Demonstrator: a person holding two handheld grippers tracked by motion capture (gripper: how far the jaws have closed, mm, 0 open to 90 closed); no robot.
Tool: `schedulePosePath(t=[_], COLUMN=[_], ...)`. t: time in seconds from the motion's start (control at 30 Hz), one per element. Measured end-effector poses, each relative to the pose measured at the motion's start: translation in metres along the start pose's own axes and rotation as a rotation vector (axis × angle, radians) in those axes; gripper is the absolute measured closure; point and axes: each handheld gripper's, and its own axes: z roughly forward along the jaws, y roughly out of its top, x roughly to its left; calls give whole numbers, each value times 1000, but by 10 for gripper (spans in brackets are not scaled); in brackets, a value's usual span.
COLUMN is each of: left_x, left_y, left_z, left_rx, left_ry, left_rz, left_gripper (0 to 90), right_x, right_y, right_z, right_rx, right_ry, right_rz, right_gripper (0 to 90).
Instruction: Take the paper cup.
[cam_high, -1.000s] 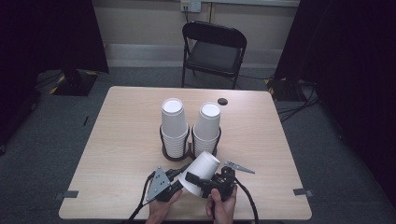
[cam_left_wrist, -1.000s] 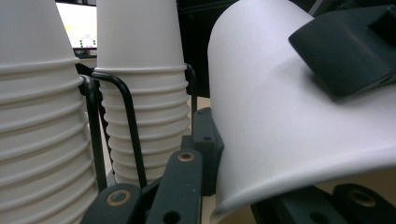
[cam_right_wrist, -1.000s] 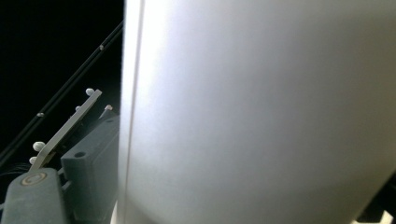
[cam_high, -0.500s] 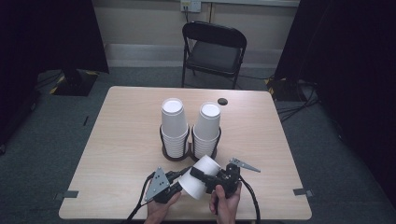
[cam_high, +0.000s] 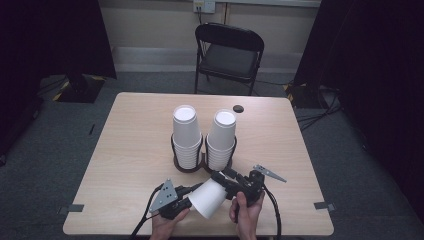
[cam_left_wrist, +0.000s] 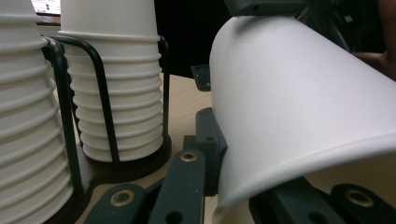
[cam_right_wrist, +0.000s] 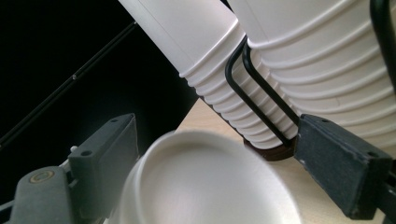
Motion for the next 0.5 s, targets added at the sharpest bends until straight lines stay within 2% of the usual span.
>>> schedulePosePath(t=[0.03, 0.07, 0.1, 0.13, 0.17, 0.2, 0.27, 0.3, 0.37, 0.4, 0.5], left_x=[0, 0, 0, 2, 2, 5, 6, 6, 9, 11, 13], left_y=[0, -1, -1, -2, -2, -3, -3, -3, -2, -2, -1], left_z=[-1, -1, -1, -2, -2, -3, -5, -5, -7, -9, -11], left_rx=[20, 29, 29, 43, 43, 68, 90, 90, 95, 104, 108], left_ry=[6, 4, 4, 8, 8, 29, 40, 40, 38, 39, 41], left_rz=[14, 13, 13, 4, 4, 0, 2, 2, -3, -8, -12], left_gripper=[860, 860, 859, 859, 859, 859, 859, 859, 859, 860, 860], right_x=[1, 1, 1, 2, 2, 3, 2, 2, 3, 3, 2], right_y=[1, 1, 1, 2, 2, 1, 2, 2, 2, 2, 2], right_z=[-1, -2, -2, -5, -5, -9, -13, -13, -16, -18, -19], right_rx=[-5, -12, -12, -36, -36, -74, -79, -79, -80, -61, -58], right_ry=[-39, -49, -49, -60, -60, -45, -4, -4, -6, 2, 2], right_rz=[-54, -78, -78, -123, -123, -172, -225, -225, -271, -291, -296], right_gripper=[132, 132, 132, 128, 128, 126, 125, 125, 125, 129, 136])
